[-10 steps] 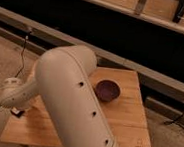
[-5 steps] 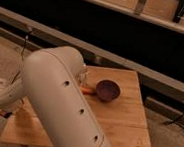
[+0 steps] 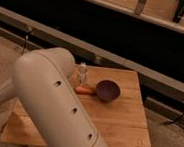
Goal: Push the eraser across the table
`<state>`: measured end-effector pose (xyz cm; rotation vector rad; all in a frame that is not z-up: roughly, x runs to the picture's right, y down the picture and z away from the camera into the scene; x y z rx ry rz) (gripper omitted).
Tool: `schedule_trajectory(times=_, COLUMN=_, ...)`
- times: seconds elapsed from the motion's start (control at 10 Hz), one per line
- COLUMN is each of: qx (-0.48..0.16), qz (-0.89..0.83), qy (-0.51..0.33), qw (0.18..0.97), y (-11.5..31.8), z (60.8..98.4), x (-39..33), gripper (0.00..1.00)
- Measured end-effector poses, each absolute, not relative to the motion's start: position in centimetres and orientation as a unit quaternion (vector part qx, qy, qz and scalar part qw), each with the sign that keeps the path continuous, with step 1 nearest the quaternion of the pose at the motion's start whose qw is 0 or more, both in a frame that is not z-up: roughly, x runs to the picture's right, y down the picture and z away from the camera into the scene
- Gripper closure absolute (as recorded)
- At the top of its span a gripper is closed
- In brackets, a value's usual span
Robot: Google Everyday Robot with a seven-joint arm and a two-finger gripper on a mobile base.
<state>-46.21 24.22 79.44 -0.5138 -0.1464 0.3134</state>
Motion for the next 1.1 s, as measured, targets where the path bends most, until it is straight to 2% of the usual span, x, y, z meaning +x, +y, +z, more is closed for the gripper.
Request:
schedule_trajectory(times=0.4, qx=-0.27, qz=0.134, qy=-0.096, qw=0.949, y=22.9, z=75.5, x=-42.2, gripper=1.0)
schedule_trajectory(times=0.6, qx=-0.266, qz=0.126, qy=-0.083, qw=0.952, y=21.3, z=73.0, x=-35.2, gripper=0.96)
schedule_trajectory(times=0.8, qx=-0.266, qz=0.123, qy=-0.076, qw=0.953, y=21.2, z=72.1, x=-32.9, gripper=0.96)
schedule_trajectory(times=1.1, qx=-0.266, qz=0.122, qy=-0.077, qw=0.953, y=21.3, z=72.0, x=-33.1, gripper=0.96)
